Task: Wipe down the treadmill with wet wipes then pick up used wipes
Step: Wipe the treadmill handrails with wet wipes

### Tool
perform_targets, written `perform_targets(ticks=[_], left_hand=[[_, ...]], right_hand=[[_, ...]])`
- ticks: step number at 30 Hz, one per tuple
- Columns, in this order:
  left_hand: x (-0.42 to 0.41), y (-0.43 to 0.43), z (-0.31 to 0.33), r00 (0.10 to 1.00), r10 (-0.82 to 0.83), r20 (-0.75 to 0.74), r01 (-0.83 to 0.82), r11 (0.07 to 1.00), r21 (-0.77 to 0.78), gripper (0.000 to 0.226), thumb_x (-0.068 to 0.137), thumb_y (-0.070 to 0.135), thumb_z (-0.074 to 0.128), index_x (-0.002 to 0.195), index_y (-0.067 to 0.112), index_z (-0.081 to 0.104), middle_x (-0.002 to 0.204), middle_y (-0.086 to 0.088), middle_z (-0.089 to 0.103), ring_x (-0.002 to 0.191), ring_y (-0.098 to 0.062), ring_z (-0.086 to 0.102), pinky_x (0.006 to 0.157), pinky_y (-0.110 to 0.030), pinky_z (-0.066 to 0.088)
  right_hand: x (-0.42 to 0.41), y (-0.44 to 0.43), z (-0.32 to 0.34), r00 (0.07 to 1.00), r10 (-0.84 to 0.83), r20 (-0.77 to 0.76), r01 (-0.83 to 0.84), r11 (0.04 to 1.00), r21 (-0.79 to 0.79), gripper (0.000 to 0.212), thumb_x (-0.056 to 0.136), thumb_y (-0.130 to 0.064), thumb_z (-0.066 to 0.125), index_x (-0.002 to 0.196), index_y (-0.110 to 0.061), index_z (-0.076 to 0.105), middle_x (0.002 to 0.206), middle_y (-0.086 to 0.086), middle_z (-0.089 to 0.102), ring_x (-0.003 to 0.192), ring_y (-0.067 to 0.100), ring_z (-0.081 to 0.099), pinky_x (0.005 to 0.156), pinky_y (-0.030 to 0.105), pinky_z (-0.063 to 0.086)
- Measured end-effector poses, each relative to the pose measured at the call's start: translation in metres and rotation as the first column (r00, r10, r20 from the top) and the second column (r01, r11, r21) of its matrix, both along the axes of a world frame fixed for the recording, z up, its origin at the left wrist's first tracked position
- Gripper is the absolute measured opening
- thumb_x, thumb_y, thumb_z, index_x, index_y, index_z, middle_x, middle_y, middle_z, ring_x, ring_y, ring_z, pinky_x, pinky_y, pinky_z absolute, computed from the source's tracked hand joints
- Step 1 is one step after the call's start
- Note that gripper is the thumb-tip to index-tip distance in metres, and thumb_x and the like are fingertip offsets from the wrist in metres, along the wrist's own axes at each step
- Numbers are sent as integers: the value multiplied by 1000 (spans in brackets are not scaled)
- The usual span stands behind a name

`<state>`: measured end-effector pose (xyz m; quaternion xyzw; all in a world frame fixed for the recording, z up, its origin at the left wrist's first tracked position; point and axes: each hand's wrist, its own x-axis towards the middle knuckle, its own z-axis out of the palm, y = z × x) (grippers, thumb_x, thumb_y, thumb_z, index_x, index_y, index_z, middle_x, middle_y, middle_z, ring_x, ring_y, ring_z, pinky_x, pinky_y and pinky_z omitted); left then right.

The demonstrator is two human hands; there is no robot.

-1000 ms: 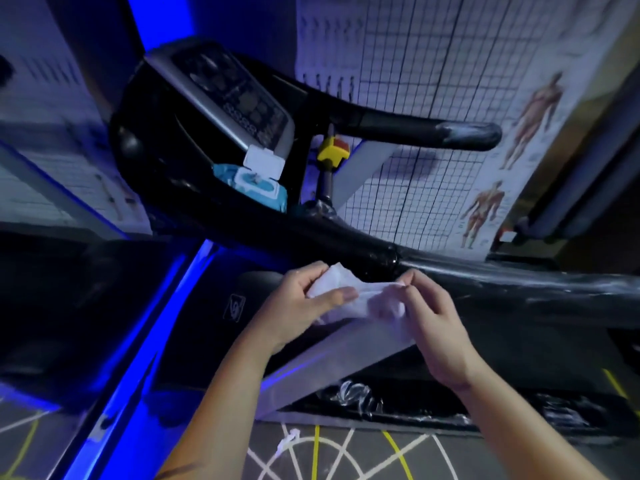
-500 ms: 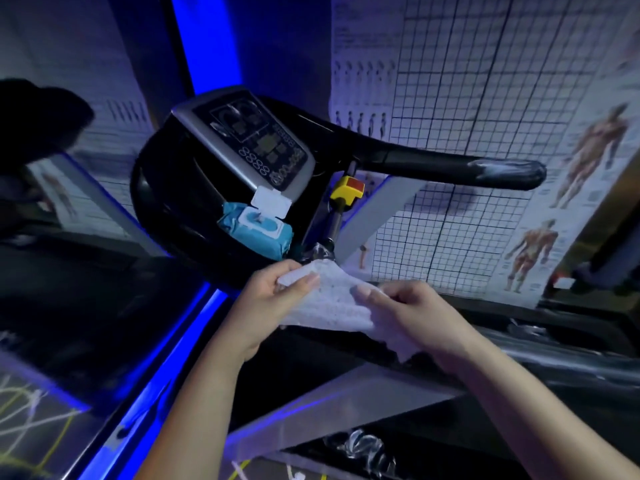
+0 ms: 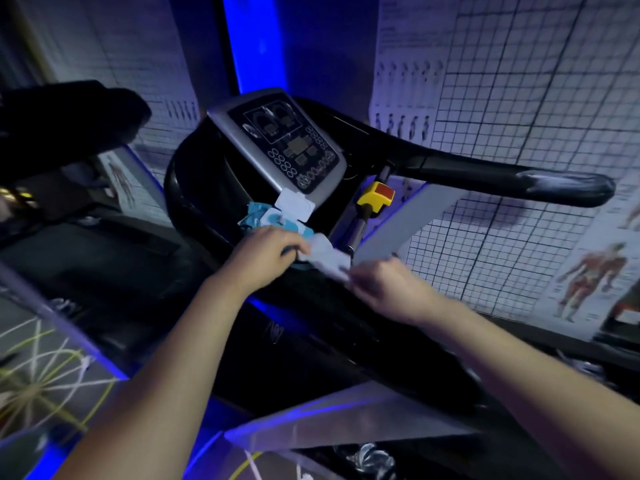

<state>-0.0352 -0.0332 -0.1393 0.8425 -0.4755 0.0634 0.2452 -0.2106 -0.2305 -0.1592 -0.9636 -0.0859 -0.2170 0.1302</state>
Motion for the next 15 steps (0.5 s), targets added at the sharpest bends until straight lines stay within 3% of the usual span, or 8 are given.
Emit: perform_targets(ticks=[2, 3, 5, 8, 9, 11, 13, 15], left_hand=[[0, 7, -10, 999, -11, -30, 13, 998, 69, 39, 89, 9, 58, 102, 41, 76, 105, 10, 73, 96, -10, 62, 91, -36, 53], [1, 10, -11, 999, 5, -44, -4, 999, 33, 39, 88, 9, 56, 102, 39, 76, 102, 9, 71, 86, -4, 60, 84, -32, 53], [0, 11, -5, 997, 60, -41, -65, 989, -130, 37, 86, 4, 54, 99, 30, 77, 93, 8, 69, 64, 0, 54, 66, -24, 48], [6, 5, 7, 986, 155, 68, -129, 948, -290, 26, 88, 4, 57, 97, 19, 76, 90, 5, 73, 72, -9, 60, 73, -29, 49], [9, 2, 8, 981, 173, 87, -143, 950, -278, 22, 89, 8, 58, 97, 19, 76, 91, 3, 74, 78, -17, 65, 78, -31, 52], [17, -1, 2, 966, 226, 128, -202, 963, -176, 22, 90, 22, 53, 96, 22, 75, 92, 3, 76, 85, -25, 69, 87, -35, 51], [20, -1, -10, 935, 278, 220, -254, 958, -134, 37, 89, 31, 40, 88, 21, 75, 86, 0, 78, 81, -29, 69, 87, -35, 44], [18, -1, -16, 916, 315, 247, -274, 944, -184, 40, 87, 30, 35, 80, 19, 73, 78, -2, 77, 71, -31, 68, 79, -35, 41]], right_hand=[[-6, -1, -7, 981, 33, -190, -16, 996, 88, 31, 98, -35, 63, 118, -14, 72, 116, 1, 71, 104, 12, 66, 93, 16, 47], [-8, -2, -1, 970, 36, -240, 5, 986, 168, 35, 98, -43, 62, 121, -19, 72, 118, -4, 72, 103, 4, 65, 92, 10, 45], [-9, -7, 17, 954, 50, -294, 41, 954, 297, 30, 98, -49, 60, 108, -25, 76, 94, -7, 76, 80, 0, 65, 73, 13, 47], [5, -13, 35, 974, 46, -222, 27, 948, 317, 29, 102, -45, 56, 95, -25, 75, 72, -1, 69, 62, 7, 60, 60, 21, 45], [12, -12, 34, 979, 47, -201, 11, 960, 279, 28, 103, -43, 54, 103, -25, 75, 79, -2, 73, 69, 7, 64, 65, 24, 49], [28, -7, 19, 963, 124, -240, -74, 975, 207, 32, 106, -37, 49, 131, -26, 66, 120, -5, 73, 104, 6, 67, 92, 25, 51], [40, 1, -1, 902, 199, -382, -117, 967, 228, 46, 108, -34, 42, 154, -25, 42, 155, -11, 43, 140, -4, 35, 118, 20, 27], [46, 7, -15, 846, 245, -473, -130, 956, 262, 55, 109, -41, 33, 161, -32, 16, 162, -23, 9, 140, -23, -8, 117, 7, -5]])
